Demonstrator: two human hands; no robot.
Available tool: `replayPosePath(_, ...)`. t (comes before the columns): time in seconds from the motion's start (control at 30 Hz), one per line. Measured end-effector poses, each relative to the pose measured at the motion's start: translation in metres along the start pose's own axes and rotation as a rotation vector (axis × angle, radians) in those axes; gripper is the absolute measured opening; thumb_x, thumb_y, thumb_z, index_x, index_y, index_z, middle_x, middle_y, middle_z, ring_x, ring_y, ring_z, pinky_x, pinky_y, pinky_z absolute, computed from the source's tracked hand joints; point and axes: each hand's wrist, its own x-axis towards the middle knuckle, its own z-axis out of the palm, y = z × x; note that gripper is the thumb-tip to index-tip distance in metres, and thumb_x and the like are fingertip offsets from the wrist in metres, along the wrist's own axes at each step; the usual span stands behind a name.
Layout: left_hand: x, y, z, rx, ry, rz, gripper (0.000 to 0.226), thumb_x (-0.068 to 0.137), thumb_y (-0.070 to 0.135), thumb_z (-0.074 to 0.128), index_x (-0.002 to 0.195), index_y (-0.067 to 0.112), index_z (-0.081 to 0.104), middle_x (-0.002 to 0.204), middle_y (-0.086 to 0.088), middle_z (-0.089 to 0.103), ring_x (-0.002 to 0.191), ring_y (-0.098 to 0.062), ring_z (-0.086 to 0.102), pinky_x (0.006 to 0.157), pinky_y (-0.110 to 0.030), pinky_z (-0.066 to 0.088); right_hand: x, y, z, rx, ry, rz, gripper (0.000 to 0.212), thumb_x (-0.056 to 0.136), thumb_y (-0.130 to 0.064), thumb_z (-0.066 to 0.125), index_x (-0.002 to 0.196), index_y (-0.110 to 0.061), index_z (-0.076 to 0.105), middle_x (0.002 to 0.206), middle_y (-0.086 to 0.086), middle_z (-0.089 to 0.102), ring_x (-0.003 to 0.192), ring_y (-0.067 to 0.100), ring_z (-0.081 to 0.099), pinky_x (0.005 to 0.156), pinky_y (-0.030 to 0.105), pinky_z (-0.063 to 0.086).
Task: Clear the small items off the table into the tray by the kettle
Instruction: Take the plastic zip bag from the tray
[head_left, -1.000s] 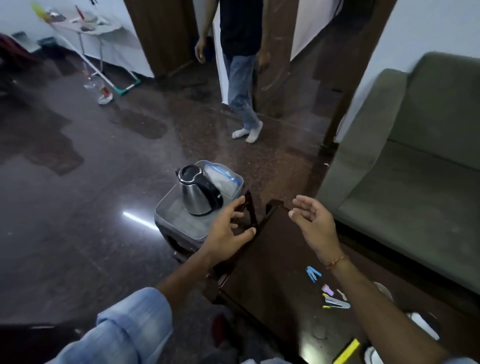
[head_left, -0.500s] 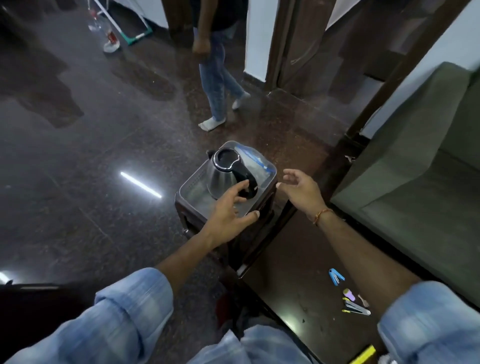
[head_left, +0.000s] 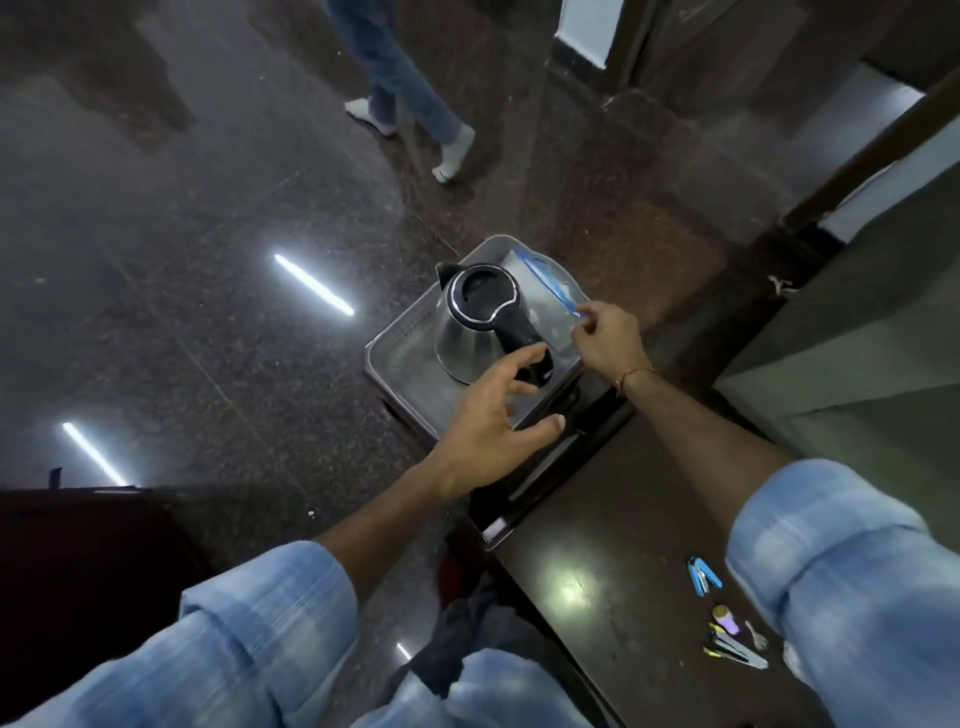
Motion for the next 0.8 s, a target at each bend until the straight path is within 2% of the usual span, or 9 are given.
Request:
replayPosePath(0.17,0.024,-0.002,0.013,0.005,-0.003,-0.016,0.075,0.083,0.026,0.075,0.148,0.027,0.036,0.147,0.015,0.044,0.114,-0.004,0.058,0.092,-0.035,0.056,0.046,0.013,0.007,-0.106,-0.102,0.012,0.036,0.078,-0.012,0.059,0.114,-0.009,0.066,0.113,0.016,0.069,0.106,0.033,0.063,0.092,0.034,0.049)
replayPosePath(0.3,0.037,-0.006,0.022,0.007,0.01,-0.03,0.076,0.082,0.03,0.074,0.148,0.028,0.036,0.146,0.016,0.045,0.115,-0.004,0.058,0.092,-0.037,0.056,0.068,0.019,0.02,-0.143,-0.196,0.055,0.052,0.082,-0.015,0.057,0.133,-0.009,0.053,0.129,0.018,0.06,0.118,0.033,0.057,0.103,0.037,0.046)
replayPosePath(0.37,0.041,-0.01,0.026,0.007,0.011,-0.043,0.075,0.083,0.03,0.074,0.148,0.029,0.036,0.146,0.016,0.045,0.115,-0.002,0.058,0.091,-0.037,0.056,0.075,0.021,0.028,-0.173,-0.223,0.038,0.053,0.082,-0.014,0.056,0.134,-0.01,0.052,0.129,0.02,0.059,0.118,0.035,0.056,0.103,0.039,0.046)
replayPosePath(0.5,0.044,-0.016,0.029,-0.013,0.021,-0.055,0.075,0.083,0.03,0.073,0.148,0.024,0.037,0.146,0.011,0.046,0.114,-0.002,0.058,0.092,-0.031,0.055,0.085,0.023,0.04,-0.296,-0.251,-0.02,0.046,0.083,-0.015,0.055,0.128,-0.012,0.056,0.126,0.02,0.06,0.116,0.039,0.054,0.099,0.04,0.047)
replayPosePath(0.6,0.041,-0.02,0.028,-0.033,0.036,-0.063,0.072,0.085,0.018,0.075,0.147,0.018,0.039,0.145,0.006,0.047,0.112,-0.003,0.06,0.091,-0.028,0.055,0.082,0.021,0.044,-0.424,-0.243,-0.048,0.036,0.086,-0.02,0.055,0.12,-0.013,0.063,0.123,0.02,0.059,0.114,0.04,0.053,0.097,0.042,0.048)
replayPosePath(0.7,0.039,-0.019,0.026,-0.033,0.04,-0.067,0.07,0.086,0.016,0.074,0.147,0.018,0.04,0.145,0.005,0.047,0.112,-0.002,0.06,0.087,-0.022,0.055,0.076,0.018,0.042,-0.473,-0.2,-0.109,0.031,0.089,-0.022,0.053,0.111,-0.009,0.068,0.117,0.019,0.061,0.109,0.038,0.057,0.093,0.043,0.05)
replayPosePath(0.8,0.041,-0.015,0.025,-0.061,0.072,-0.084,0.066,0.085,0.018,0.075,0.144,0.02,0.044,0.141,0.008,0.051,0.11,-0.003,0.061,0.089,-0.025,0.054,0.065,0.014,0.033,-0.477,-0.127,-0.119,0.029,0.089,-0.023,0.052,0.106,-0.004,0.067,0.113,0.019,0.061,0.108,0.038,0.055,0.09,0.044,0.049)
